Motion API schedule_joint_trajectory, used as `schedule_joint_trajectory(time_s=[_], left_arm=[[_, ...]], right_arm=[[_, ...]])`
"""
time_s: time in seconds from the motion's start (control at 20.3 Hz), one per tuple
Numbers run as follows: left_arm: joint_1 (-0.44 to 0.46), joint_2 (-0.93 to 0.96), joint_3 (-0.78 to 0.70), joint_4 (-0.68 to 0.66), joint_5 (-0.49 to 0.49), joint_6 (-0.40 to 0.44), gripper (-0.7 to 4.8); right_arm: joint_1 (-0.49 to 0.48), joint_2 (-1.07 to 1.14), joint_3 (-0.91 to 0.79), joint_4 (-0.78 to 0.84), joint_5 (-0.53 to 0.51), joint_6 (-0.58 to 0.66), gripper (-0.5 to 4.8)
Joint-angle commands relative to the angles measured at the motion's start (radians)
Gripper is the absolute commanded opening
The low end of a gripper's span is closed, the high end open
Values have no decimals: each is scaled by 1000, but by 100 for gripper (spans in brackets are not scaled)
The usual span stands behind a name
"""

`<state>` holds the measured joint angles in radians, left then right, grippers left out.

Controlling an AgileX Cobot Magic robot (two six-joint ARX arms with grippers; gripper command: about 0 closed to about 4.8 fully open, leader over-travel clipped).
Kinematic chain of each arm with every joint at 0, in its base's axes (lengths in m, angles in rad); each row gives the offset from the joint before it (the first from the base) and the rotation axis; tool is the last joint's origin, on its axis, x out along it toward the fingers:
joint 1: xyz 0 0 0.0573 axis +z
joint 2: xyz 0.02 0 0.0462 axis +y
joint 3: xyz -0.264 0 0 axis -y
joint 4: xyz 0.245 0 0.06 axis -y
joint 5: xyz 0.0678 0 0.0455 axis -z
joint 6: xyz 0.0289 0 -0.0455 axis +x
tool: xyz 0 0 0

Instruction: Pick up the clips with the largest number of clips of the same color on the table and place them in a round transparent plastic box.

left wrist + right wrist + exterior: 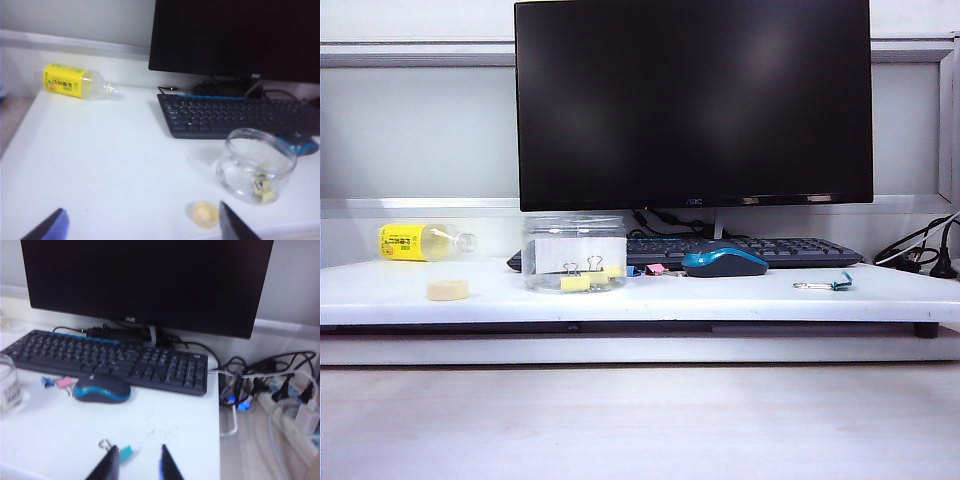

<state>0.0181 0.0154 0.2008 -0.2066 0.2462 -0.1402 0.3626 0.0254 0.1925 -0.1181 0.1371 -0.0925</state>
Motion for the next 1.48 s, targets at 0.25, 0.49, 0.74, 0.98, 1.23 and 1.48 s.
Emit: schedule_joint_trajectory(time_s=[0.25,0.49,0.74,0.98,1.23,1.48], left_arm=[[-1,0,-37,-2,4,39,212],[-1,0,-45,-2,3,60,41],[-1,0,-51,-2,5,129,16],[-2,0,-112,45,34,129,16],[-1,0,-157,139,39,133,16],[-1,0,-196,138,-6,130,16]], right_arm=[[0,0,-104,15,163,92,102],[0,0,-140,22,157,94,102],[0,0,-151,50,160,84,17],[0,0,-184,124,159,74,18],[0,0,-184,156,158,35,17],[0,0,-184,145,122,37,17]])
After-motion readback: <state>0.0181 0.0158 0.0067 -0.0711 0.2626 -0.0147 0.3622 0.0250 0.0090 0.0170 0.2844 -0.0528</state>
